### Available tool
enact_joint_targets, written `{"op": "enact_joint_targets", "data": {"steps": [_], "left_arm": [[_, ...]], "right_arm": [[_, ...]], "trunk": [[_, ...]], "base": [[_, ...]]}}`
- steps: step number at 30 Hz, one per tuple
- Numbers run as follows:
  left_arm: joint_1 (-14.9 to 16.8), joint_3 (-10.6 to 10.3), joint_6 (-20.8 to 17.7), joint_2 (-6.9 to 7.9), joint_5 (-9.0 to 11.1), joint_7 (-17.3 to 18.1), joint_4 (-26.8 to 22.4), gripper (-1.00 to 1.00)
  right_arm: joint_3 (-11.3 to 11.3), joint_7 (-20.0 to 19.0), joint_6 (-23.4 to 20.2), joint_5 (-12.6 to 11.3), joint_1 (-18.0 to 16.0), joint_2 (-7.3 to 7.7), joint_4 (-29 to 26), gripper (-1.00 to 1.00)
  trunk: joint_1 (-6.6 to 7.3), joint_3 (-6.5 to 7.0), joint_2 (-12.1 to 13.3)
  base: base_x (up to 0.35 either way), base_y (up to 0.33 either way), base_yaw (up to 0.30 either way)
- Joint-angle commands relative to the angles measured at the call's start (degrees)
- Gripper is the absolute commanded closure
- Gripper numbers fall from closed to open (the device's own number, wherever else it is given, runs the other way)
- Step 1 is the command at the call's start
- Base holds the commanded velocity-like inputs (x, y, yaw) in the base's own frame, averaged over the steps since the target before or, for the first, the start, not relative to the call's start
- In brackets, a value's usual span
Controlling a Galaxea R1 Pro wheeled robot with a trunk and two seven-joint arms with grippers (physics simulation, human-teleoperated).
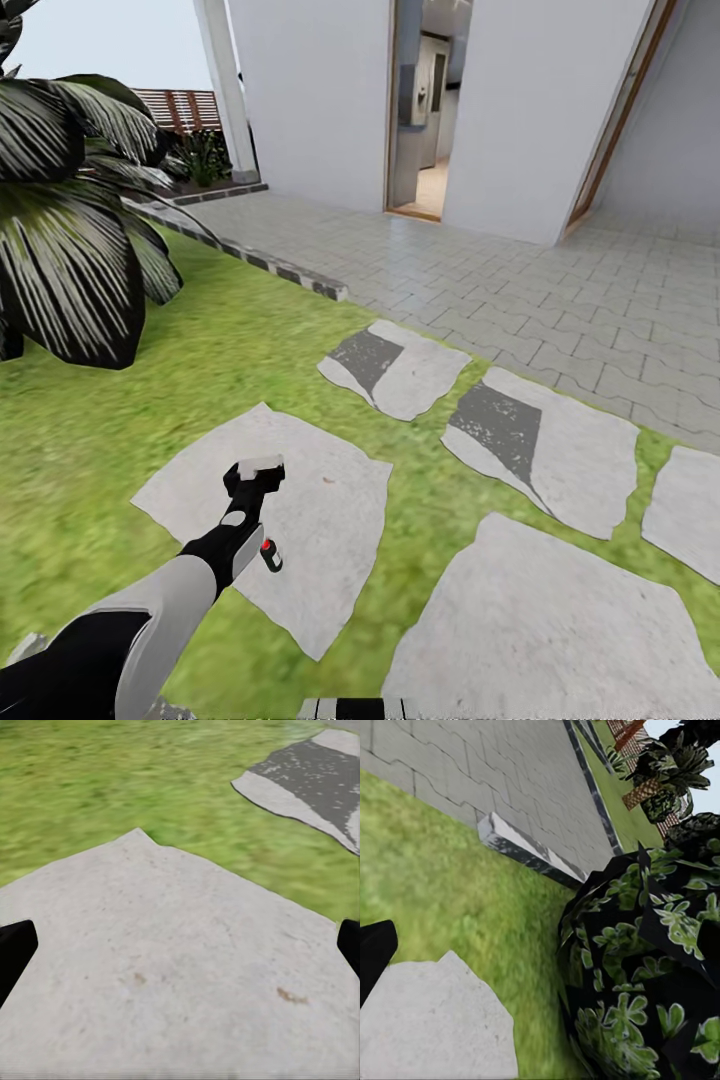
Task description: In the garden, pick up the pesticide atomizer on the floor and spray pesticide onto both trees until each tree trunk is fully covered.
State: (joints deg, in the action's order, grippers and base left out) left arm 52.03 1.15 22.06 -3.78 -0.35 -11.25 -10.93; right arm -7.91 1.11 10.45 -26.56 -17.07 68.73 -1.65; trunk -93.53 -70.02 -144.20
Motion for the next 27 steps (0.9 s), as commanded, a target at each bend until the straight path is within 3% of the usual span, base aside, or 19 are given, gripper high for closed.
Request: {"op": "enact_joint_targets", "data": {"steps": [1,10,19,27], "left_arm": [[0.00,-0.01,0.00,0.00,-0.01,0.00,-0.01,-1.00],[0.00,-0.01,0.00,0.00,0.00,0.00,-0.03,-1.00],[0.00,-0.02,0.00,0.00,0.00,0.00,-0.05,-1.00],[0.00,-0.05,0.00,0.00,0.00,0.00,-0.04,-1.00]], "right_arm": [[-0.04,-0.02,0.00,-0.02,0.02,0.00,-0.01,-1.00],[-0.25,-2.13,-0.29,-3.30,0.02,-0.12,-2.21,-1.00],[-0.26,-2.59,-0.01,-3.88,0.02,-0.30,-3.51,-1.00],[-0.26,-6.49,-0.23,-4.42,0.02,-2.45,-8.82,-1.00]], "trunk": [[-0.02,-0.23,-0.02],[-0.25,-2.22,-0.14],[-0.49,-4.22,-0.26],[-0.69,-5.99,-0.37]], "base": [[0.000,0.000,0.000],[0.000,0.000,0.000],[0.000,0.000,0.000],[0.000,0.000,0.000]]}}
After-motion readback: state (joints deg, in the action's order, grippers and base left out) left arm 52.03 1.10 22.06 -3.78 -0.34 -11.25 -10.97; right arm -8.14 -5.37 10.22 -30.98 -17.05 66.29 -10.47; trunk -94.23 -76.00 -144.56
